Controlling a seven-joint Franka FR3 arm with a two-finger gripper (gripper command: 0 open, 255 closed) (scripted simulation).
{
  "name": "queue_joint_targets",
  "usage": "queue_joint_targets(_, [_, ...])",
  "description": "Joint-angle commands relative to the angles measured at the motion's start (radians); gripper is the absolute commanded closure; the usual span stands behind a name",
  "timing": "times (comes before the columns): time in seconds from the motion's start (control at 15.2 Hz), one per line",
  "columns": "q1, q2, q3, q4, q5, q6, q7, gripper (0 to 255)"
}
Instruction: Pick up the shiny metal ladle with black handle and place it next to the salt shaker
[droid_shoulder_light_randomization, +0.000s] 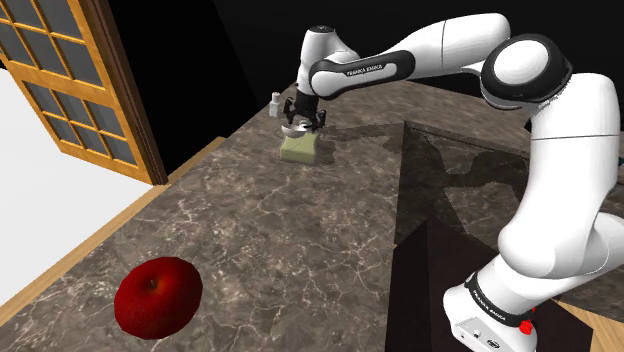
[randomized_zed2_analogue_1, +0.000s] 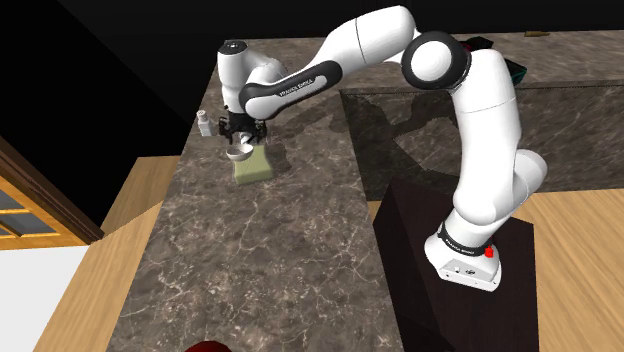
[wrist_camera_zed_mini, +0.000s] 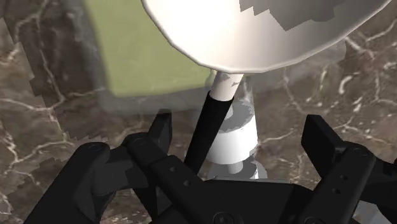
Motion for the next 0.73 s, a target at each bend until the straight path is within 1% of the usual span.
queue_joint_targets(0.0, [0.012, -0.001, 0.005, 0.042, 0.011, -0.051, -0.009, 0])
queue_joint_targets(0.13, [0.004, -0.032, 0.021, 0.053, 0.031, -0.089, -0.020, 0])
queue_joint_targets(0.66, [0.004, -0.032, 0.021, 0.053, 0.031, -0.089, -0.020, 0])
